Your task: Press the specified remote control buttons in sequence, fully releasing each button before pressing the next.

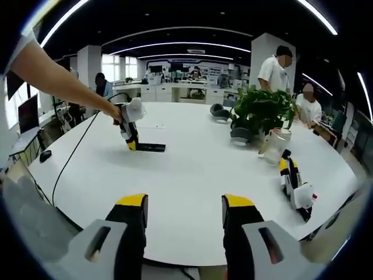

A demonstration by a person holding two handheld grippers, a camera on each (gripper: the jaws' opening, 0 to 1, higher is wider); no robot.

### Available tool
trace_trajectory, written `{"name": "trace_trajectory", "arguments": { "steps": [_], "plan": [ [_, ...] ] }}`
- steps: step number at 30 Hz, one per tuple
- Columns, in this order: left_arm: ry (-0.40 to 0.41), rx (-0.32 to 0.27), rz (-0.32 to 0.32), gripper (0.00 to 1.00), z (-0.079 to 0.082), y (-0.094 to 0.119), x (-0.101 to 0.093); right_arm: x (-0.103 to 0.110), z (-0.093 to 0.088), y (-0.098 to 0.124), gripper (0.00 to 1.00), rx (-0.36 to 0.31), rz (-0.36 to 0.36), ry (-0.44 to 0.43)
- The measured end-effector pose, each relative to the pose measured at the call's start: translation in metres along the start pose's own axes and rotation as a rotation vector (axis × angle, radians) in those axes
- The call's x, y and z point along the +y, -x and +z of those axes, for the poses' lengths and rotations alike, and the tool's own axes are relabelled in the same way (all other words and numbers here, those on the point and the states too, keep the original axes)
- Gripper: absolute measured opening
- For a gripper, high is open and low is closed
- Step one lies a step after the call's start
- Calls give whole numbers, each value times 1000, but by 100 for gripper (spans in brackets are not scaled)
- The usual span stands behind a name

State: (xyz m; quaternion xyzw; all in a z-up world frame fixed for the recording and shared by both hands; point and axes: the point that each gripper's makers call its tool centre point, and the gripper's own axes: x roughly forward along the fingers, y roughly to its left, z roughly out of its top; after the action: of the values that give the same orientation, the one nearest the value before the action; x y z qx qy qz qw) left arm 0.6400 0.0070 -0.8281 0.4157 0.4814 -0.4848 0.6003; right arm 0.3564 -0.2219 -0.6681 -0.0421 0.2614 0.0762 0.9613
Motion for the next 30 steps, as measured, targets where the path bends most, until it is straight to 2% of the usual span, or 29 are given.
{"name": "trace_trajectory", "arguments": {
  "steps": [12,20,30],
  "plan": [
    [12,31,-5,23,-7,0,-17,0,2,1,53,-10,4,-4],
    [21,38,-8,23,-11,1,-37,2,3,1,54,-20,11,1],
    [28,37,-10,23,-17,-2,-45,3,4,2,54,-29,17,2]
  ]
}}
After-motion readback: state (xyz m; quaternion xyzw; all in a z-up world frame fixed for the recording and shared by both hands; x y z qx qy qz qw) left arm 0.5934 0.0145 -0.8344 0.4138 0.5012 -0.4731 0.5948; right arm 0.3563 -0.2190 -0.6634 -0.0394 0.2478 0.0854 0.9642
